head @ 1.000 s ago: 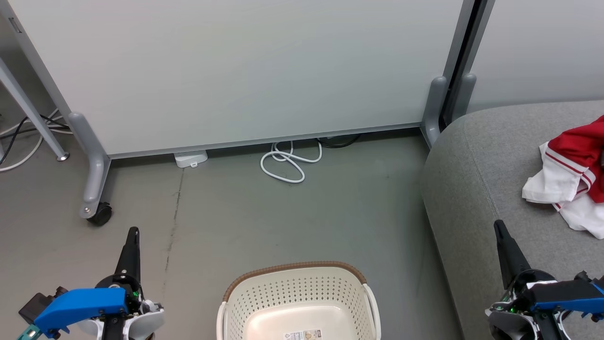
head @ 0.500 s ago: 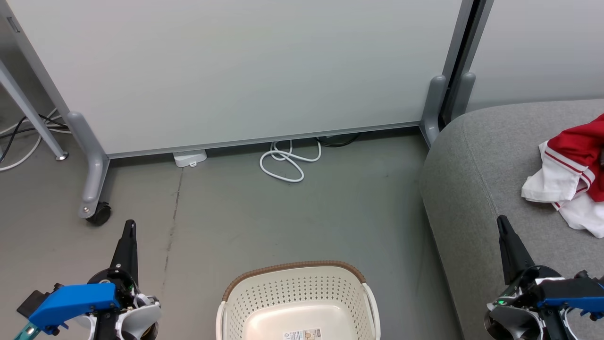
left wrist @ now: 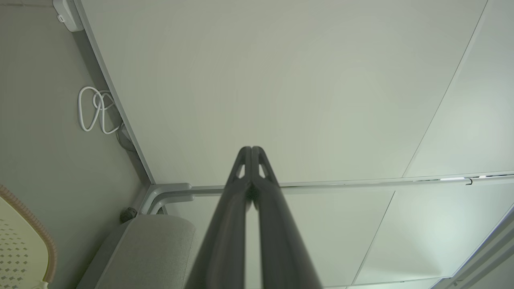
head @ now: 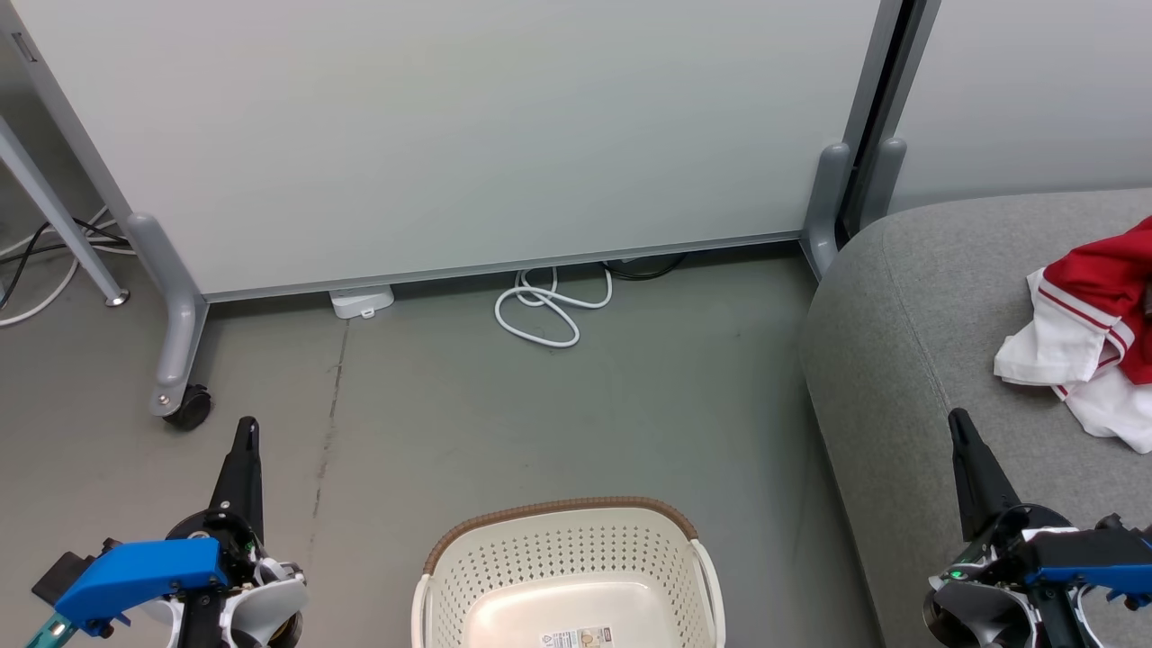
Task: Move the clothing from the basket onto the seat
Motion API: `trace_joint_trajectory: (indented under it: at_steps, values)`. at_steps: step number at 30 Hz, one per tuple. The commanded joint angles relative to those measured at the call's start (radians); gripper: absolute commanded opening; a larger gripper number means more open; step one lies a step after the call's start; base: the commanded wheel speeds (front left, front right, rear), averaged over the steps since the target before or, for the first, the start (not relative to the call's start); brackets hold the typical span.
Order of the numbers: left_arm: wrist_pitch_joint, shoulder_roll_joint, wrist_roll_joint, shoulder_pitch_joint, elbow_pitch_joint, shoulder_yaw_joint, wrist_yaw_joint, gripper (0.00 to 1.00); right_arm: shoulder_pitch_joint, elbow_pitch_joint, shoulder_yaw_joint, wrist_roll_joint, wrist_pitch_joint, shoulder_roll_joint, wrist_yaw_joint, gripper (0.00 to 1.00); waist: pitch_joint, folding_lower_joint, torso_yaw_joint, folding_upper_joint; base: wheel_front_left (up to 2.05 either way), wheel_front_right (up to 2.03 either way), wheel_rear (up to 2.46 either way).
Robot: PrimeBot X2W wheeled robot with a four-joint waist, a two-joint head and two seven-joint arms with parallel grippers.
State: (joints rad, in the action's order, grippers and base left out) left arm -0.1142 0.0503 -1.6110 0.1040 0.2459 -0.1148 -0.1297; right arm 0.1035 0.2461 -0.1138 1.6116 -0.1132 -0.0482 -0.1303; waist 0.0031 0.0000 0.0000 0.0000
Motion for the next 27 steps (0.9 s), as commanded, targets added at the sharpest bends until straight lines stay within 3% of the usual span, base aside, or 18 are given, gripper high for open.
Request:
trace_joint_trajectory:
  at_steps: [1,27]
  values:
    - [-0.004,-0.001,-0.003,0.010,-0.004,-0.003,-0.002,0.00,0.011,-0.003,-0.002,0.003,-0.003,-0.004,-0.001,0.00,0.000,0.0000,0.000,0.0000,0.00,0.00,0.00]
    - [-0.004,-0.001,-0.003,0.010,-0.004,-0.003,-0.002,0.00,0.011,-0.003,-0.002,0.003,-0.003,-0.004,-0.001,0.00,0.000,0.0000,0.000,0.0000,0.00,0.00,0.00]
